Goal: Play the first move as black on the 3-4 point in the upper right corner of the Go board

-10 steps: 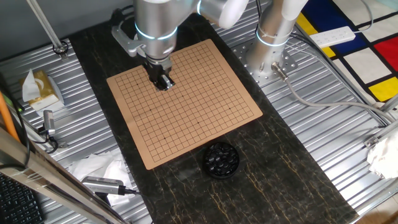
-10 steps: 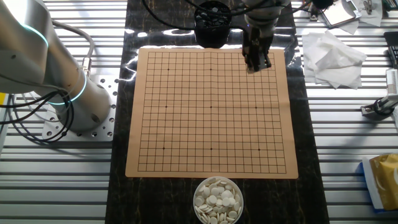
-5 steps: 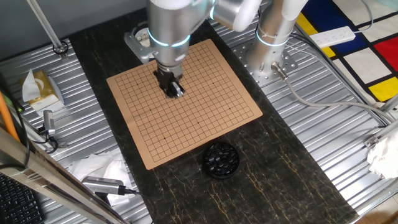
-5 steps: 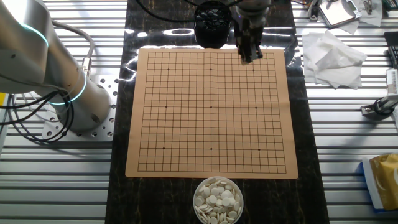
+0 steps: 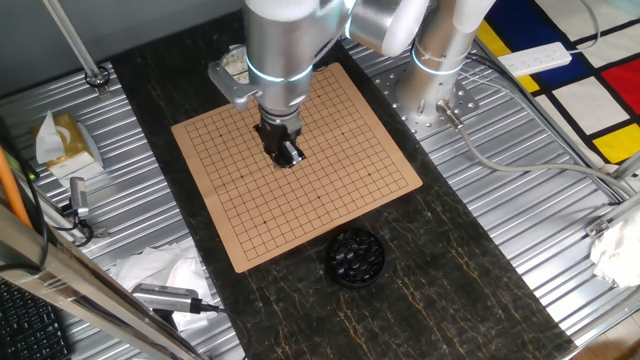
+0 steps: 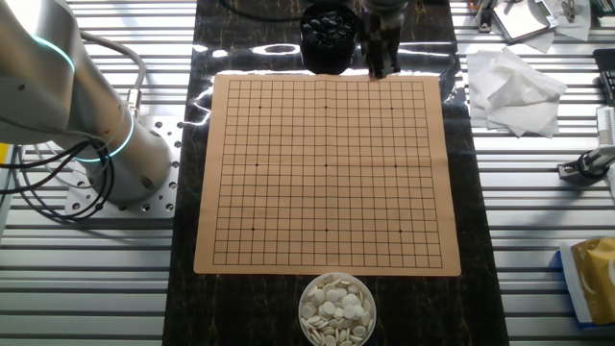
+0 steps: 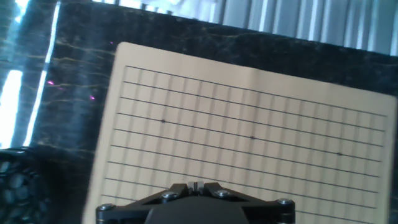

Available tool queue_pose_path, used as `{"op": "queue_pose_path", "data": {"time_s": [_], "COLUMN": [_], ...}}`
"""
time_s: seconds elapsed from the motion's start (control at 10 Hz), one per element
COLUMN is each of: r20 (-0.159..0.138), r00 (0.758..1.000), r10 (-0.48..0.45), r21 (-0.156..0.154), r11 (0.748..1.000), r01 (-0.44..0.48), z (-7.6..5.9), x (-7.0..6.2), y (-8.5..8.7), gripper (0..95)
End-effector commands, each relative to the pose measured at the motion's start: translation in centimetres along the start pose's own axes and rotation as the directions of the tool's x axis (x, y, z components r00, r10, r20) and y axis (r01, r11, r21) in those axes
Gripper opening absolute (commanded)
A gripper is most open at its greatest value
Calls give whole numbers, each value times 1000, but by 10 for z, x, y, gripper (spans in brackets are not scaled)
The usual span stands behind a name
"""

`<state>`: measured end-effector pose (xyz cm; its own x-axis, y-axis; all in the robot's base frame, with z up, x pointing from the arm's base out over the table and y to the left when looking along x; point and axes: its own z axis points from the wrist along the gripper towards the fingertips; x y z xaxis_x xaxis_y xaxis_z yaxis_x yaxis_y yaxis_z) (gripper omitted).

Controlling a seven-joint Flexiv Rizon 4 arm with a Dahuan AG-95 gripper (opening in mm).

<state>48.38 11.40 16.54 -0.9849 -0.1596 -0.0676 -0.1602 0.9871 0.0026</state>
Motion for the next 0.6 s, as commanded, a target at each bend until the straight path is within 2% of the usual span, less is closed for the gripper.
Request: {"op": "queue_pose_path", "data": {"time_s": [0.1,0.2,0.4,0.6], "r20": [-34,-40,-34,-33], "r00": [999,999,999,999], "r10": [-8,-36,-28,-28], "r21": [69,128,180,173], "r11": [998,991,983,984], "r01": [10,41,33,33], "z": [4,11,19,18], "x": [-4,-1,0,0], "y": [1,-2,-3,-3], "gripper": [0,0,0,0]}}
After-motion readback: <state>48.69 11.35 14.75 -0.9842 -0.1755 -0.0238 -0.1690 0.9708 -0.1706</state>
